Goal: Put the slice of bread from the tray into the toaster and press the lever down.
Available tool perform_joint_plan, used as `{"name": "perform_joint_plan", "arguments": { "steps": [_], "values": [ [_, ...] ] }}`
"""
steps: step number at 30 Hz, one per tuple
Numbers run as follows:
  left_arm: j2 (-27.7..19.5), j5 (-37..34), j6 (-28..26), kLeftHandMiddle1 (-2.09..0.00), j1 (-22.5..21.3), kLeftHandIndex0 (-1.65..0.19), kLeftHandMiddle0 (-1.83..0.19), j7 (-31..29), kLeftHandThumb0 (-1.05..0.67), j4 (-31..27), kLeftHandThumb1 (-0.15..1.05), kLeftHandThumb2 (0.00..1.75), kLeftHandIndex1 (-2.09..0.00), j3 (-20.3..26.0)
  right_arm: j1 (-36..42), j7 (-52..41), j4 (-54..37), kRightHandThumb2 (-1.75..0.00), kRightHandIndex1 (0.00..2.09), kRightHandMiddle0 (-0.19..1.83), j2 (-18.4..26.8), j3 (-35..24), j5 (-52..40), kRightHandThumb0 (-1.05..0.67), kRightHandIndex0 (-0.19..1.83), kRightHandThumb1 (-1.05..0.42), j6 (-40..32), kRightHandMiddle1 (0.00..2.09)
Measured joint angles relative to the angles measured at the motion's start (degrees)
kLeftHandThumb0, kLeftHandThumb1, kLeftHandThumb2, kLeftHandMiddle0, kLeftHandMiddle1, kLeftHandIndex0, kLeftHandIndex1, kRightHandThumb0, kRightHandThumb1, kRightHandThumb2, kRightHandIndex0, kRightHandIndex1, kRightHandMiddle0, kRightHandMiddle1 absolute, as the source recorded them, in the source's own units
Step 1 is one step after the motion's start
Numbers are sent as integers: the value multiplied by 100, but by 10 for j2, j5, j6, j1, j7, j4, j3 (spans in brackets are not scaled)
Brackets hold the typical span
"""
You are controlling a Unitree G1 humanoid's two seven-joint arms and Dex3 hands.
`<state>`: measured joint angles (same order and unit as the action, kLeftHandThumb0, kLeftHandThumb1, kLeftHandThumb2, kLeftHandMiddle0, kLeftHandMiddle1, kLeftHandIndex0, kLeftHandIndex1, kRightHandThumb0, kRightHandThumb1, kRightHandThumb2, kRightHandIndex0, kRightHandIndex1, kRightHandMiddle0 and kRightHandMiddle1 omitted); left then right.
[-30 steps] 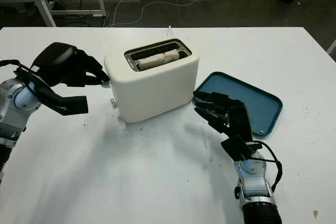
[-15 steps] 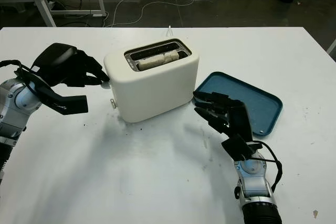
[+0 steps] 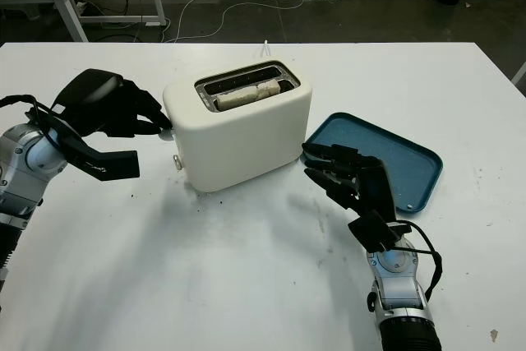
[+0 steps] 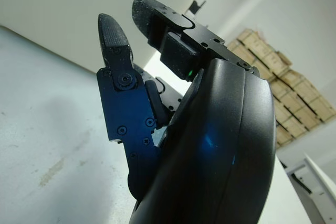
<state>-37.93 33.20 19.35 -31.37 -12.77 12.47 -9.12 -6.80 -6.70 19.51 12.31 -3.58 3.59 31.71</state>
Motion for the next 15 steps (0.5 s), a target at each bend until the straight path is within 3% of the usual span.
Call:
{"name": "perform_joint_plan", "arguments": {
  "steps": [10,13,15],
  "values": [
    [-14,10,18,-133,-26,-137,-101,-9,-33,25,84,0,-6,-28,0,-1,0,-1,0,102,0,-2,-3,-37,114,-92,0,0],
    [-9,18,24,-140,-22,-139,-97,13,-31,40,84,0,-7,-40,1,-1,0,-1,1,102,1,-4,-4,-37,115,-92,0,0],
    [-4,33,26,-114,-13,-130,-97,29,-30,49,83,0,-3,-55,1,-2,0,-2,1,102,3,-5,-4,-36,115,-92,0,0]
  ]
}}
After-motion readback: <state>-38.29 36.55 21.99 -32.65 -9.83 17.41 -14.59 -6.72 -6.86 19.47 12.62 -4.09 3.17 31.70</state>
